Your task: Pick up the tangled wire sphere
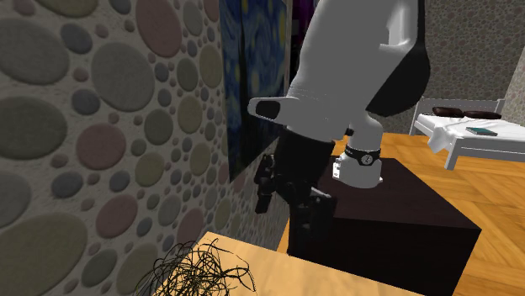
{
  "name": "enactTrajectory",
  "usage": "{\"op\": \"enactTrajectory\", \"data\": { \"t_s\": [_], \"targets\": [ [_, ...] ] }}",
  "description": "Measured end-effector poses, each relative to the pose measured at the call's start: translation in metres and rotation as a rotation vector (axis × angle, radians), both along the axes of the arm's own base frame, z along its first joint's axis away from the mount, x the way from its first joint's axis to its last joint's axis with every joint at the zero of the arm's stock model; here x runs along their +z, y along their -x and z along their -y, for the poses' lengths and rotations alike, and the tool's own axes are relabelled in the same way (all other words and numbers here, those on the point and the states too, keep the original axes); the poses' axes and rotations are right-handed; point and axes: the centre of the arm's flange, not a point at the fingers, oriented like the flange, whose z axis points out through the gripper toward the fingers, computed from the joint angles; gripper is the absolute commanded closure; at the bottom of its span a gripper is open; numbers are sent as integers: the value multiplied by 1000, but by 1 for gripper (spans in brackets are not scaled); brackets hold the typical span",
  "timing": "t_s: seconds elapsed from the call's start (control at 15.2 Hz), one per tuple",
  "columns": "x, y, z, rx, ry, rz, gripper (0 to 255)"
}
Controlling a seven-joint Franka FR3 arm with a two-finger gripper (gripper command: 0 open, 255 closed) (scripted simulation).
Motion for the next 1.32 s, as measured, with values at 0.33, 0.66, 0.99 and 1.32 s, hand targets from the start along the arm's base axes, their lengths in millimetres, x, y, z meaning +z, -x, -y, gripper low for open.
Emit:
{"op": "enactTrajectory", "data": {
  "t_s": [0.33, 0.66, 0.99, 1.32],
  "targets": [
    [-32, -9, 53, -122, 31, 25, 0],
    [-58, -7, 62, -146, 37, 29, 0],
    [-76, -7, 63, -147, 37, 29, 255],
    [-77, -7, 63, -147, 38, 30, 255]
  ]
}}
